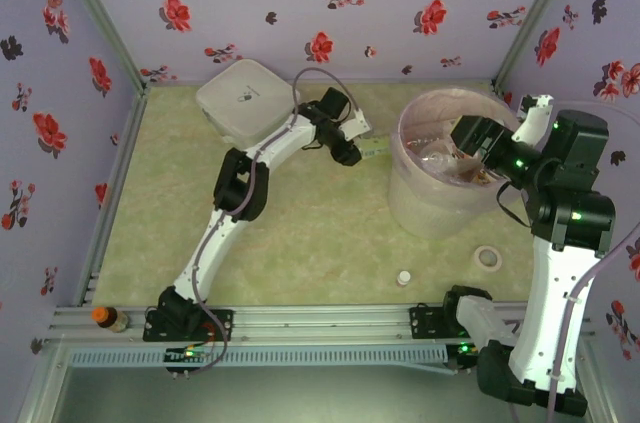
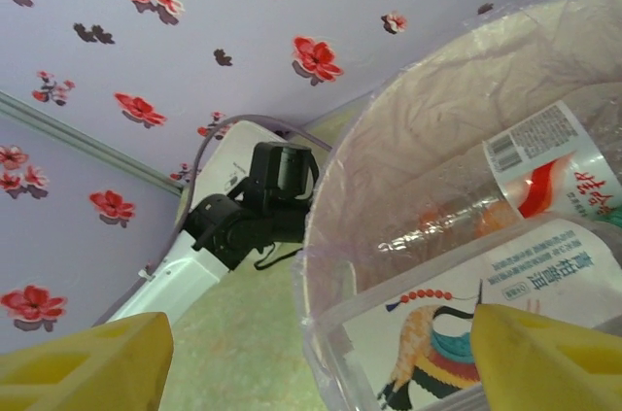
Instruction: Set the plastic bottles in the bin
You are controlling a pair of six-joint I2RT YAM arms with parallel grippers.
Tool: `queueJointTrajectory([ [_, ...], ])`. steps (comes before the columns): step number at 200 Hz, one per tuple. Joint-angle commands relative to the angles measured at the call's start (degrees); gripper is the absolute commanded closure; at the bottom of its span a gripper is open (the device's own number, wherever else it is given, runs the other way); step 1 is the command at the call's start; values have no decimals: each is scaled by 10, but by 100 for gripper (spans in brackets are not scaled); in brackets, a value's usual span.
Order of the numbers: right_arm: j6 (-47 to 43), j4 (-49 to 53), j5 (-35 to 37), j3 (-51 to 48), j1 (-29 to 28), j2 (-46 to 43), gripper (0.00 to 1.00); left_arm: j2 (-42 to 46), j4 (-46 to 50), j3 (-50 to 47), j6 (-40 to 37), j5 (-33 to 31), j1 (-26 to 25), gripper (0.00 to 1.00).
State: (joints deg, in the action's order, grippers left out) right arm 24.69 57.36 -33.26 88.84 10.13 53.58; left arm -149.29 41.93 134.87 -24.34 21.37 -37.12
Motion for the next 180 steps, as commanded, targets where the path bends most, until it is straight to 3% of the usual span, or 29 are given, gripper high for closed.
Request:
queueJointTrajectory([
  [1,20,-32,-31,-5,2,-9,19,52,-39,-47,18,-17,6,59],
  [31,41,-59,-48,-9,2,-14,19,120,-117,-135,66,-14,16,65],
  [75,84,-162,-63,-37,2,-27,18,290,-316,-369,171,-20,50,66],
  [87,108,-204,-71,-36,2,-24,18,339,-362,-417,210,-26,59,70],
  [115,197,-325,-107,-39,-8,-2,19,446,-364,-477,267,-119,65,74],
  [134,191,-341,-83,-30,-49,16,19,523,-371,-531,309,-161,65,75],
  [180,88,-269,29,17,-203,88,14,702,-474,-704,445,-140,38,88],
])
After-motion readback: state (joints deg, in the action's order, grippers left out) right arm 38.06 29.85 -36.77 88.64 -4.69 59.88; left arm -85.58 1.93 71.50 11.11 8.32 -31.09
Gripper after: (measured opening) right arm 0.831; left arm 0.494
